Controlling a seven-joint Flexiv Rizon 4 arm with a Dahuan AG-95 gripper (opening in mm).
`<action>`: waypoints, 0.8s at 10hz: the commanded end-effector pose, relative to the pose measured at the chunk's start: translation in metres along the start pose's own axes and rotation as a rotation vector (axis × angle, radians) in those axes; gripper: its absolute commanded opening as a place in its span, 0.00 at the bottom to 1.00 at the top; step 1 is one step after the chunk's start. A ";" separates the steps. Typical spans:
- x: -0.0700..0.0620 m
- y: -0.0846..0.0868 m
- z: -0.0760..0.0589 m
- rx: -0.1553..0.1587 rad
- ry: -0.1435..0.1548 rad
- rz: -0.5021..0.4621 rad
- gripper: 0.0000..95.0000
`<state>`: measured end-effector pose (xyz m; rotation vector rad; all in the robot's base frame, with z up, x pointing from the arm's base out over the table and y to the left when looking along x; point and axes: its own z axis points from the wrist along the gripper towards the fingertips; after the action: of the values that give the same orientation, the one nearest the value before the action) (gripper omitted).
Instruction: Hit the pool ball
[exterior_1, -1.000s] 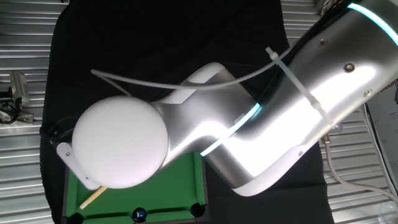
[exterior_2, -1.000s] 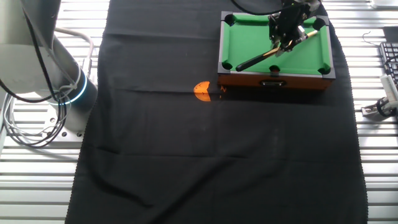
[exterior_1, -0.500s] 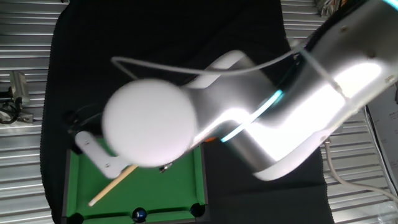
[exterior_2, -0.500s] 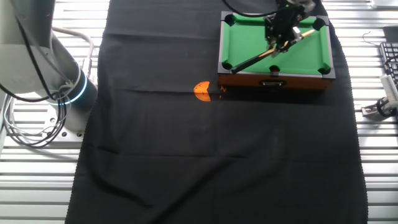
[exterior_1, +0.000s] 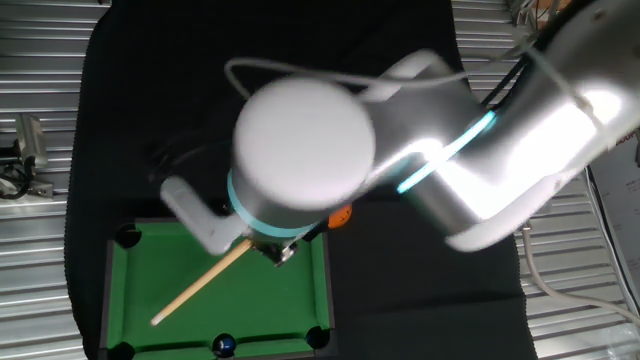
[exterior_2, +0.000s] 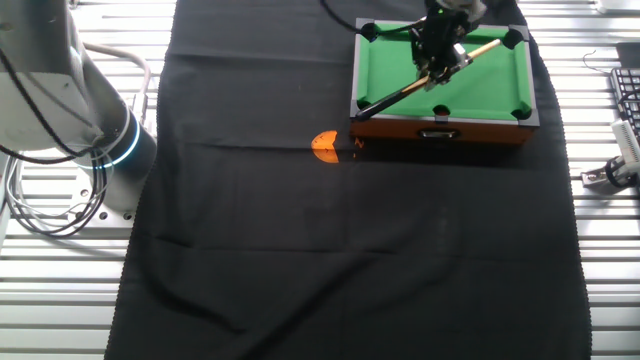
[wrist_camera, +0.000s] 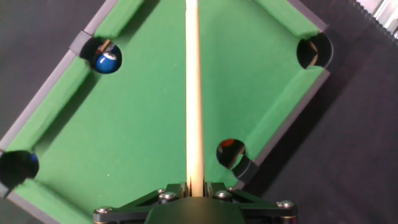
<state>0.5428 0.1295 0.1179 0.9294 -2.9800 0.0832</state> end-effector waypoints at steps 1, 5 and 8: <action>0.010 -0.001 -0.002 -0.008 -0.022 -0.011 0.00; 0.009 0.001 0.000 -0.001 -0.027 0.001 0.00; 0.005 0.003 0.003 0.001 -0.045 0.008 0.00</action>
<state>0.5345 0.1284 0.1142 0.9361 -3.0327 0.0686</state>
